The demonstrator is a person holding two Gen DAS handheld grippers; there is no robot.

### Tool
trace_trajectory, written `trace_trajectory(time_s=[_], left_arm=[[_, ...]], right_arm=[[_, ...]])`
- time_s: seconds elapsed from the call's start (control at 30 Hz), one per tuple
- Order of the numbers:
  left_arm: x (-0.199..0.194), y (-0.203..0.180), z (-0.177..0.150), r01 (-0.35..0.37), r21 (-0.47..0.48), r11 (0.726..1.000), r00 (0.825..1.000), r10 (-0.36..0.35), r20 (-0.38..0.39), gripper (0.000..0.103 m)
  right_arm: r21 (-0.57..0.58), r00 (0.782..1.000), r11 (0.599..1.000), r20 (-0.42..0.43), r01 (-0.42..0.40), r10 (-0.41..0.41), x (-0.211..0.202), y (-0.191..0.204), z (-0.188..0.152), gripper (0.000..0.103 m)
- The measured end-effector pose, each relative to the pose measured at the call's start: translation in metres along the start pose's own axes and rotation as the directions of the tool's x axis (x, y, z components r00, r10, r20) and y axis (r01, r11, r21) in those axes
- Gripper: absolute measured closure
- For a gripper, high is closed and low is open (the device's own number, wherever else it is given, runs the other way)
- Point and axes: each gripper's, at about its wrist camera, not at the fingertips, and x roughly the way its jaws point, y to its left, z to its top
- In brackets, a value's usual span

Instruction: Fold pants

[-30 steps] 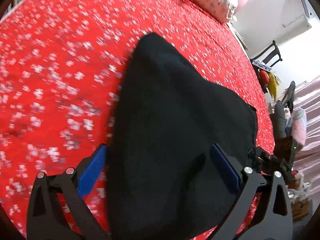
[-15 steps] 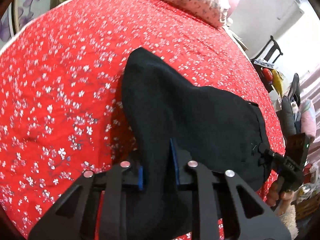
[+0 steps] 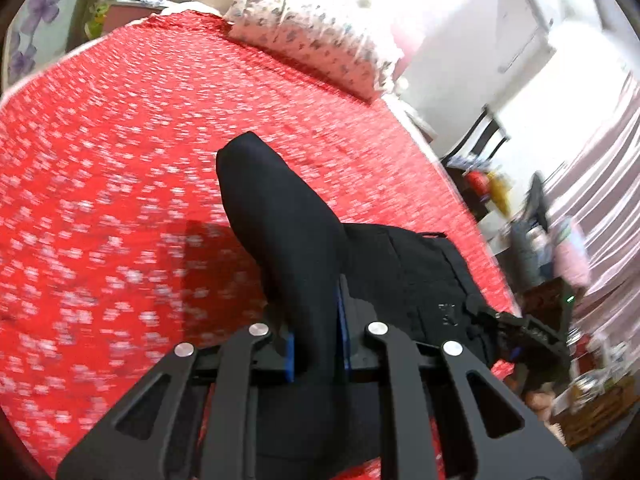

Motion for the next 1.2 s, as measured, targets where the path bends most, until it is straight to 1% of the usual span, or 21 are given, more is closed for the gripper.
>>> trace_trajectory(time_s=[0.1,0.13,0.2,0.27,0.33,0.37,0.43,0.5,0.53,0.57,0.63,0.7,0.73,0.77,0.8,0.83,0.9,0.97,1.03,1.1,1.2], left_arm=[[0.027,0.005,-0.004,-0.012,-0.024,1.0,0.999,0.011,-0.037,0.087],[0.041,0.013,-0.008,-0.029,-0.052,0.998,0.997,0.025,-0.074,0.087],[0.051,0.024,-0.014,-0.065,-0.084,0.994,0.995,0.058,-0.083,0.084],[0.053,0.031,-0.019,-0.09,-0.077,0.993,0.992,0.083,-0.092,0.072],[0.047,0.036,-0.019,-0.146,-0.071,0.987,0.985,0.138,-0.103,0.065],[0.037,0.039,-0.018,-0.168,-0.073,0.983,0.983,0.161,-0.089,0.058],[0.016,0.041,-0.011,-0.21,-0.076,0.975,0.978,0.209,-0.028,0.046],[-0.005,0.035,-0.005,-0.201,-0.065,0.977,0.978,0.205,0.045,0.042],[-0.011,0.026,-0.005,-0.165,-0.048,0.985,0.984,0.168,0.064,0.037],[-0.014,0.013,-0.006,-0.098,-0.017,0.995,0.993,0.098,0.061,0.028],[-0.007,-0.007,-0.012,-0.02,0.032,0.999,1.0,0.02,0.008,0.02],[0.013,-0.023,-0.023,0.027,0.073,0.997,0.996,-0.021,-0.086,0.02],[0.028,-0.025,-0.03,0.016,0.072,0.997,0.991,-0.006,-0.134,0.02],[0.042,-0.021,-0.035,-0.029,0.067,0.997,0.985,0.04,-0.169,0.02],[0.053,-0.017,-0.041,-0.063,0.061,0.996,0.978,0.074,-0.194,0.023],[0.065,-0.009,-0.046,-0.084,0.043,0.996,0.971,0.092,-0.219,0.027],[0.07,-0.003,-0.054,-0.085,0.032,0.996,0.98,0.09,-0.18,0.026],[0.066,-0.016,-0.057,-0.115,0.08,0.99,0.978,0.126,-0.164,0.021],[0.055,-0.032,-0.064,-0.128,0.138,0.982,0.981,0.146,-0.131,0.016],[0.034,-0.044,-0.075,-0.133,0.199,0.971,0.987,0.149,-0.066,0.004],[-0.007,-0.068,-0.099,-0.187,0.28,0.942,0.982,0.168,0.091,0.002]], right_arm=[[0.029,0.997,0.997,0.037,0.072,-0.073,-0.011,-0.025,0.005,0.076],[0.04,0.992,0.991,0.006,0.126,-0.126,-0.007,-0.037,0.003,0.076],[0.023,0.98,0.98,-0.033,0.197,-0.196,0.0,-0.048,-0.007,0.074],[0.002,0.974,0.975,-0.032,0.224,-0.223,0.001,-0.049,-0.014,0.068],[-0.007,0.963,0.963,-0.029,0.268,-0.268,-0.002,-0.044,-0.014,0.053],[-0.024,0.957,0.957,-0.019,0.29,-0.291,-0.004,-0.039,-0.014,0.05],[-0.08,0.946,0.943,0.048,0.322,-0.319,-0.016,-0.023,-0.014,0.037],[-0.12,0.962,0.957,0.106,0.263,-0.251,-0.029,-0.004,-0.018,0.029],[-0.133,0.976,0.97,0.103,0.203,-0.191,-0.033,0.003,-0.02,0.023],[-0.148,0.987,0.978,0.086,0.148,-0.136,-0.033,0.013,-0.024,0.022],[-0.18,0.997,0.981,0.028,0.079,-0.075,-0.024,0.03,-0.035,0.021],[-0.174,0.996,0.982,-0.024,0.078,-0.084,-0.01,0.032,-0.043,0.021],[-0.146,0.99,0.982,-0.048,0.121,-0.13,-0.003,0.023,-0.046,0.014],[-0.117,0.987,0.983,-0.068,0.139,-0.147,0.002,0.014,-0.048,0.015],[-0.076,0.989,0.99,-0.076,0.117,-0.123,0.008,-0.001,-0.051,0.015],[-0.052,0.997,0.997,-0.041,0.065,-0.067,0.006,-0.01,-0.053,0.015],[-0.03,0.998,0.998,-0.034,0.049,-0.05,0.004,-0.013,-0.052,0.015],[-0.034,0.996,0.996,-0.035,0.077,-0.079,0.001,-0.006,-0.048,0.015],[-0.074,0.99,0.987,0.008,0.143,-0.143,-0.01,0.01,-0.052,0.013],[-0.128,0.981,0.974,0.078,0.185,-0.176,-0.026,0.026,-0.064,0.009],[-0.17,0.961,0.953,0.159,0.251,-0.225,-0.042,0.041,-0.091,0.001]])
